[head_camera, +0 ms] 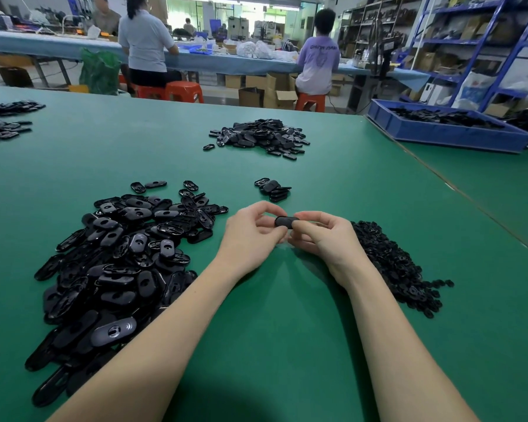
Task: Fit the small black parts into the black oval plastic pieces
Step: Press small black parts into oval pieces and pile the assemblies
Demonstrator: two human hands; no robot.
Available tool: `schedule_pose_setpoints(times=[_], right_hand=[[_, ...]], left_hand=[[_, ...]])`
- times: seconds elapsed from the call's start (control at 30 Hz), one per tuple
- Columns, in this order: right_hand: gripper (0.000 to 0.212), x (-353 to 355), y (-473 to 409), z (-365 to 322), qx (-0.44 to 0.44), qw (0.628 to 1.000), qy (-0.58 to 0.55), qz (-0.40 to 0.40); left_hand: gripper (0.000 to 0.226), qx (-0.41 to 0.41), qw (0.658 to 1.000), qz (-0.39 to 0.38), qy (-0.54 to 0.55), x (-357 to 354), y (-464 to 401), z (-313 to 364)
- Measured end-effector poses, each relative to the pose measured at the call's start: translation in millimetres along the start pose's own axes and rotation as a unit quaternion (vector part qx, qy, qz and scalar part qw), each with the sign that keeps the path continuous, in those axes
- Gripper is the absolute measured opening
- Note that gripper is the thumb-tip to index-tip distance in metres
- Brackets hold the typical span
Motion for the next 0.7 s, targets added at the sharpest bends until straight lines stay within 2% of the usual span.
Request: schedule_pose_setpoints(times=[0.1, 0.17, 0.33, 0.57, 0.7], right_hand=[[0.006, -1, -4, 1, -0.005, 1.0, 0.025, 0.018], [0.006, -1, -7, 2, -0.011, 0.999, 0.027, 0.033], [0.003, -2, -8, 5, -0.016, 0.997, 0.045, 0.062], [0.006, -3, -9, 6, -0.02, 0.995, 0.074, 0.065], [0.006, -4, -9, 6, -0.02, 0.995, 0.082, 0.06]], left_hand=[[0.016, -0.095, 0.977, -0.018, -0.188, 11, -6, 18], [0.012, -0.115, 0.962, -0.004, -0.248, 20, -11, 22], [0.017, -0.002, 0.977, 0.111, -0.183, 54, -55, 0], [0.018, 0.148, 0.96, 0.123, -0.202, 46, -110, -55], [0.033, 0.181, 0.95, 0.085, -0.241, 40, -117, -65]])
Point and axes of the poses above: each hand's wrist, its own y-axis away from the middle knuckle, its own x-axis out of the back of the hand, z = x × y, the point moved 10 cm from there along -y, towards the middle knuckle, and after that the axes turned 15 degrees about -x, right-handed, at the moved point
